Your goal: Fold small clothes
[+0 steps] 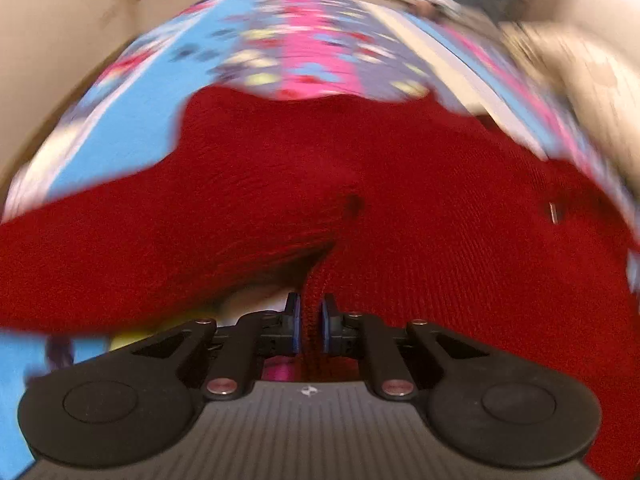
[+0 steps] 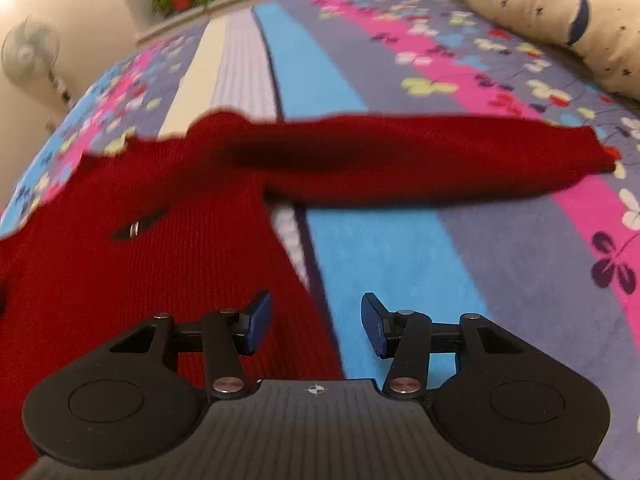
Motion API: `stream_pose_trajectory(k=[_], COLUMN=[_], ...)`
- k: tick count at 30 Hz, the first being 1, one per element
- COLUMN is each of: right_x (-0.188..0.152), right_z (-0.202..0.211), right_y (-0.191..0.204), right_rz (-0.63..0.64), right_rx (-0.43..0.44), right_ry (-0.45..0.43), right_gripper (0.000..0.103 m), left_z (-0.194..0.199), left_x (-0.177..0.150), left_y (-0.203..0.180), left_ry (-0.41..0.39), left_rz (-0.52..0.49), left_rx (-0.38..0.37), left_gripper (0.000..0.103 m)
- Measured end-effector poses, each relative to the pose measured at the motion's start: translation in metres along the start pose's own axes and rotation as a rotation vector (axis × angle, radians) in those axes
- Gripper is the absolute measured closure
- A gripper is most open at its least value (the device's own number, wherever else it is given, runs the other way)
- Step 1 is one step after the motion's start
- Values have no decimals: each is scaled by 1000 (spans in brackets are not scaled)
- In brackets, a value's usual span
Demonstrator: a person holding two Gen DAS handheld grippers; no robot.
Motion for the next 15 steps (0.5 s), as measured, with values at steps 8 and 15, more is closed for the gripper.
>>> stream_pose_trajectory(k=[8,15], right_x=[-27,-70], right_z=[6,39], right_y=[-4,-25], right_rz=[61,78], right_rx=[-31,21], right_ry=[84,153], right_gripper=[51,51], left_z=[52,62], left_x=[-52,-114], left_y=[-8,-9], left_ry=[-4,162], left_rz=[69,28], left_rx=[-61,-62], left_gripper=[63,62])
Point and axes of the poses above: each gripper's, at about its wrist camera, not at the fingertips, and z roughly against the way its jaws point, y to its left, x to its top, the point moved 1 cm from there along -z, roughly the way its jaws point, and after that the axes turned 6 degrees about y, right-handed, at the moved point
